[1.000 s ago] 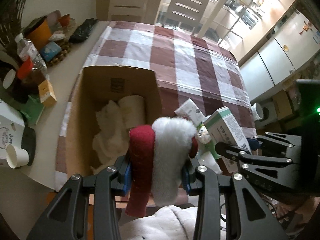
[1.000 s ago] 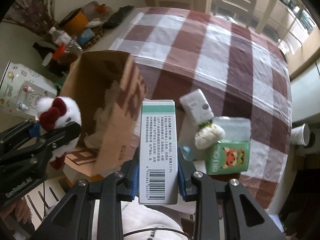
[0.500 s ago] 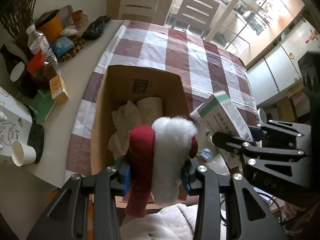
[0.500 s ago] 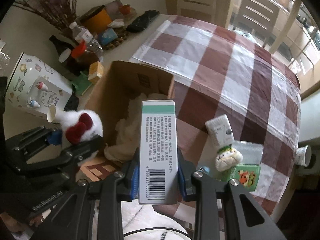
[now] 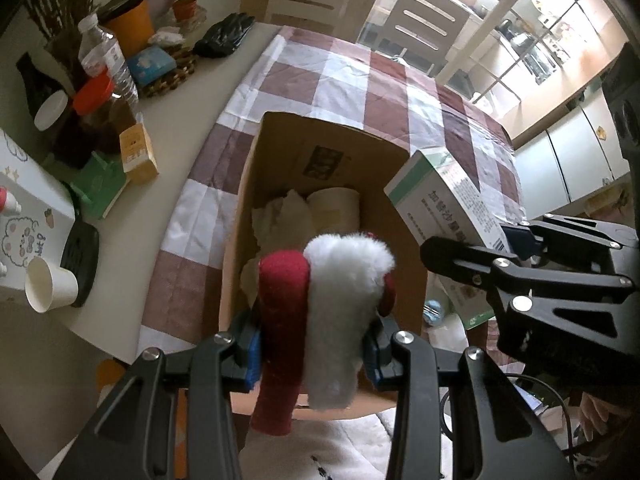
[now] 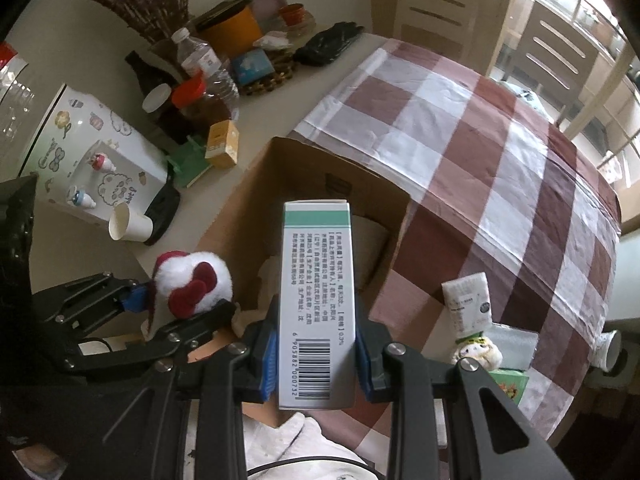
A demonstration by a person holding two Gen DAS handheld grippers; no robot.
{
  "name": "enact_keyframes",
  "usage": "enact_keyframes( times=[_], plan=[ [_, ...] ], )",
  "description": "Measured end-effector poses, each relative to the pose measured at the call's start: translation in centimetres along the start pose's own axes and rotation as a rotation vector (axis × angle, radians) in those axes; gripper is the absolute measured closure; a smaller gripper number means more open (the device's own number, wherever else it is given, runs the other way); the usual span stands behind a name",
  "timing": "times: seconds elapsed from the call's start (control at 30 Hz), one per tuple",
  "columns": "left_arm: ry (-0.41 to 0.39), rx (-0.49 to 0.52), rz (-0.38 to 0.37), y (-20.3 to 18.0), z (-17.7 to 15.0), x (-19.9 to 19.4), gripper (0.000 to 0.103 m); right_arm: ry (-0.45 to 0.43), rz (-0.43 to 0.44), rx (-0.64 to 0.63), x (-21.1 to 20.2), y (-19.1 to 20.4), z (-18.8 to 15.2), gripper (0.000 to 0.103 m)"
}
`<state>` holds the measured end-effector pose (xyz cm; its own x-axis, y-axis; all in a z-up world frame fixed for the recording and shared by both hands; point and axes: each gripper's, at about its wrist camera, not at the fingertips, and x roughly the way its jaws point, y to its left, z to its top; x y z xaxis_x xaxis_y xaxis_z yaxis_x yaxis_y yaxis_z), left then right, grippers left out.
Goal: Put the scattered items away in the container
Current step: 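Carry the plush and the medicine box over the cardboard box with both tools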
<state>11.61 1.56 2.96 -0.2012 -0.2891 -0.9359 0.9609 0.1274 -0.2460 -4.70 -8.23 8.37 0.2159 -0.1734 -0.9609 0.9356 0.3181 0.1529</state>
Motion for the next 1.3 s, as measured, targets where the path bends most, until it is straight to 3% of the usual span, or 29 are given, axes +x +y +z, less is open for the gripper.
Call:
enact_keyframes(
  times=[1.3],
  plan=[
    [0.058, -0.051, 0.003, 1.1, 1.3, 2.4, 0.062, 0.087, 0.037, -0.109, 3.5, 0.8, 2.2, 0.072]
  ],
)
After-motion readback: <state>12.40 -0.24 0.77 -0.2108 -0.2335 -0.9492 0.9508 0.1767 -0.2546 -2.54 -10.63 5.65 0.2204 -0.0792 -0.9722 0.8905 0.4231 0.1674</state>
